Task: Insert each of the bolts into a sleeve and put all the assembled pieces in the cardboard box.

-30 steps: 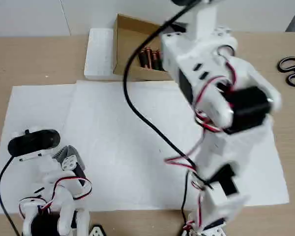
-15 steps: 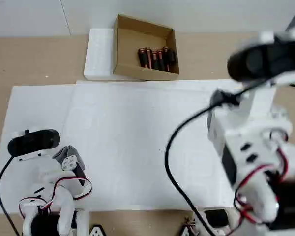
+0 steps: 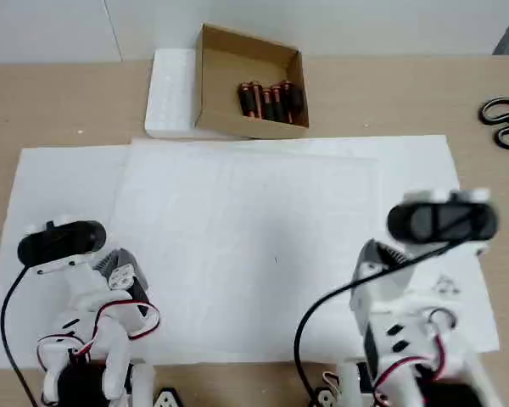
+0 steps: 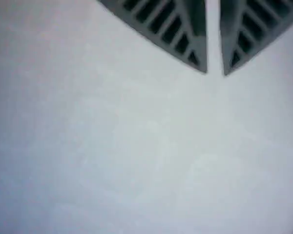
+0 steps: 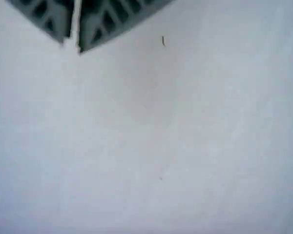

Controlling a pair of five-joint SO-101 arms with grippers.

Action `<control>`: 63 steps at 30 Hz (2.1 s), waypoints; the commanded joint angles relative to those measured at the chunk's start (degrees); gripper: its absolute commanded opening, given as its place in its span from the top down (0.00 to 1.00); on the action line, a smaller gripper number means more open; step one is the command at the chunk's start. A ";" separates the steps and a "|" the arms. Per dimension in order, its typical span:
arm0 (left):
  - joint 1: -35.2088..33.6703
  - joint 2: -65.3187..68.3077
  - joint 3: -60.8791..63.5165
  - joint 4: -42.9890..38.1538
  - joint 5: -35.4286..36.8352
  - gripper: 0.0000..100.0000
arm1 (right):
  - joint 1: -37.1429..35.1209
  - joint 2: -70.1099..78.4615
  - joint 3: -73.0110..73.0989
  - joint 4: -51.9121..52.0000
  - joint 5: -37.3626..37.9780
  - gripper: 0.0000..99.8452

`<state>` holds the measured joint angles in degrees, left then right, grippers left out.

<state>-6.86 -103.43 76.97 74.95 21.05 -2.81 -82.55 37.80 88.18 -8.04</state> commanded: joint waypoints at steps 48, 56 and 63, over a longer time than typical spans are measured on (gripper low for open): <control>-0.35 -0.70 13.67 -1.93 0.79 0.99 | 2.42 -21.49 51.78 -12.09 6.15 1.00; -5.80 -0.70 13.76 -0.97 7.82 0.99 | 2.59 -21.49 51.78 -12.00 5.98 1.00; -6.24 -0.70 13.93 -1.05 8.97 0.99 | 2.51 -21.49 51.78 -12.00 6.07 1.00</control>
<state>-12.75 -103.43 91.21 74.24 29.49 -0.44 -103.56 89.67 77.19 -2.15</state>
